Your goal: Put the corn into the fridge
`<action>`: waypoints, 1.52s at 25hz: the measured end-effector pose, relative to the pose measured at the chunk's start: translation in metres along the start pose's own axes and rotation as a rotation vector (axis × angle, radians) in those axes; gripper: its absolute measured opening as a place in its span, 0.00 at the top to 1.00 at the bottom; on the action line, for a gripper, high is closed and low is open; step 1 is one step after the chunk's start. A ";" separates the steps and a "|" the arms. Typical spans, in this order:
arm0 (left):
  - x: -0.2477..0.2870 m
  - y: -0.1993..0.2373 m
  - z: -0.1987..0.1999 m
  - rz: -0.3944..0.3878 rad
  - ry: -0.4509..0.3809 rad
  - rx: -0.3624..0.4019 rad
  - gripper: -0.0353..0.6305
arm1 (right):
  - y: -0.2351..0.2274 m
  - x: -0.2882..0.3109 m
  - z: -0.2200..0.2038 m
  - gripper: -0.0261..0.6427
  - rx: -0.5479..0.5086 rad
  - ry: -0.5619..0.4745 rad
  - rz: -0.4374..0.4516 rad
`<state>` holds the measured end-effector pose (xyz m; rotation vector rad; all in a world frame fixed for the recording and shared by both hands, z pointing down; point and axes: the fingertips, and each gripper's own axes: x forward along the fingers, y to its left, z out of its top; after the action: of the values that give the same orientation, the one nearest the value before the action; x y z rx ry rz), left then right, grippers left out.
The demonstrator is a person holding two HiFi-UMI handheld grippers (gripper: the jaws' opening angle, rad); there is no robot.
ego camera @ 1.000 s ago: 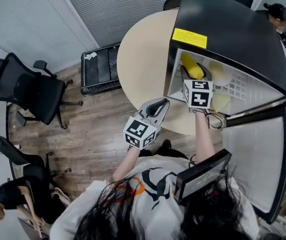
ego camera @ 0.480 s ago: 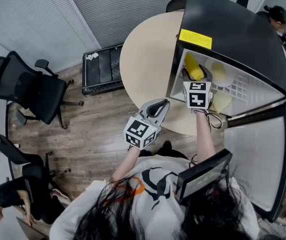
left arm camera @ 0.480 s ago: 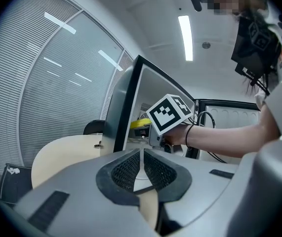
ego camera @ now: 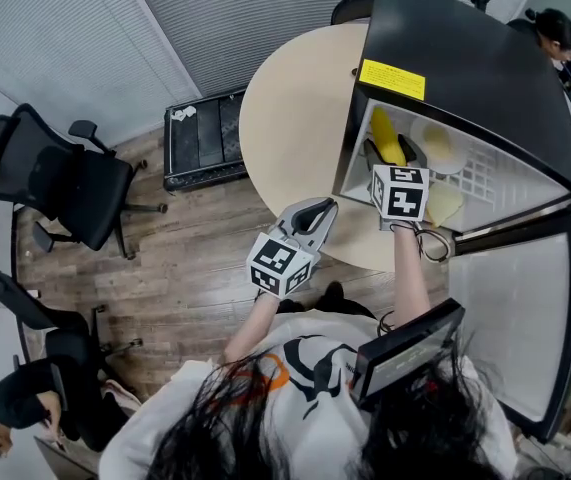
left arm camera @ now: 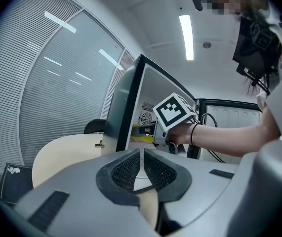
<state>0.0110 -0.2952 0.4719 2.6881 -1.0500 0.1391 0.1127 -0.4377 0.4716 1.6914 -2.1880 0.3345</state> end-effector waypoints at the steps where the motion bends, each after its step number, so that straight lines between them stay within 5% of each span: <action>1: 0.000 0.001 0.001 -0.001 -0.001 0.000 0.92 | 0.000 0.000 0.001 0.55 0.005 -0.002 0.000; 22: -0.002 -0.009 0.004 -0.053 0.001 0.010 0.92 | -0.004 -0.043 0.025 0.55 0.165 -0.127 0.021; 38: -0.022 -0.017 0.005 -0.119 0.001 0.026 0.92 | 0.040 -0.105 0.012 0.56 0.257 -0.215 0.079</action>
<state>0.0063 -0.2705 0.4601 2.7648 -0.8913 0.1331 0.0954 -0.3394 0.4184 1.8525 -2.4616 0.4948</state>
